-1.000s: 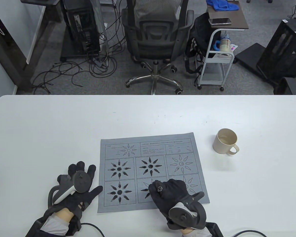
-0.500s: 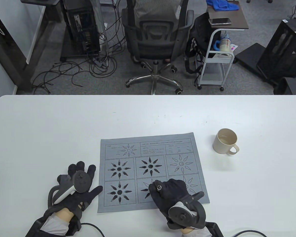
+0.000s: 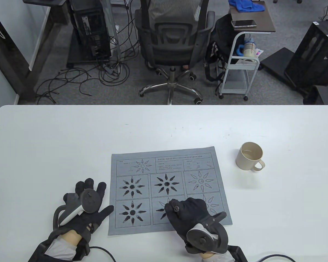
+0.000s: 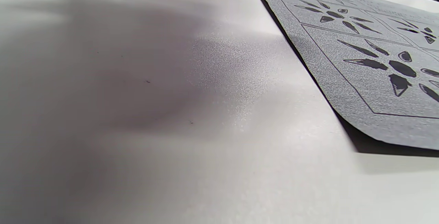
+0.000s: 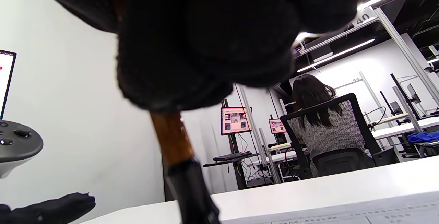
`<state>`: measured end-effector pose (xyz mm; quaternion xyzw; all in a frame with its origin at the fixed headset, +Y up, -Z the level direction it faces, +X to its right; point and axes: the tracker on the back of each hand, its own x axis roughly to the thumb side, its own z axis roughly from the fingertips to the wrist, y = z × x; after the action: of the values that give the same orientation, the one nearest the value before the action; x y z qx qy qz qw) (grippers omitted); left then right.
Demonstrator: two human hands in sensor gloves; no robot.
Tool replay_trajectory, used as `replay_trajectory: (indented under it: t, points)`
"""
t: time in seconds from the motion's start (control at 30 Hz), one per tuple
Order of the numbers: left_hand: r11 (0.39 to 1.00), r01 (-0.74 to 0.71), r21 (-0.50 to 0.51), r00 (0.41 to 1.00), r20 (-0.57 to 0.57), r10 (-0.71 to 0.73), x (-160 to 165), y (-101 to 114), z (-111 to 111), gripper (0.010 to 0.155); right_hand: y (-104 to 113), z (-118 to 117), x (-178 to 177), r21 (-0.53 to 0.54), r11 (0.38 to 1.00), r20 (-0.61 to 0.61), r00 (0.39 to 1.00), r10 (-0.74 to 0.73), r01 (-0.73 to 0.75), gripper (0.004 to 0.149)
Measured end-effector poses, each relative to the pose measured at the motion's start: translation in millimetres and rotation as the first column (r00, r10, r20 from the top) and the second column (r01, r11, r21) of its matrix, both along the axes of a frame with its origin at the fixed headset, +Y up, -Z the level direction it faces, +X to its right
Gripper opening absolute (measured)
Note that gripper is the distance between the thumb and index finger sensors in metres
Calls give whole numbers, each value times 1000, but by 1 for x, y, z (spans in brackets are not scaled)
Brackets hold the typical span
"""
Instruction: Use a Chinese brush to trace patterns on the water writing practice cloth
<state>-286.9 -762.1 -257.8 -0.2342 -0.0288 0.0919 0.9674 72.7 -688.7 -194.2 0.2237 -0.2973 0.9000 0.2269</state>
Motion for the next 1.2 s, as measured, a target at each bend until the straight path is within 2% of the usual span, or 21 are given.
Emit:
replay_trajectory:
  t: [1.2]
  points:
    - [1000,-1,-3,1000,-3,1,0,0,0,82,0,1,-2,5,1000,-8,1000,11,-11,35]
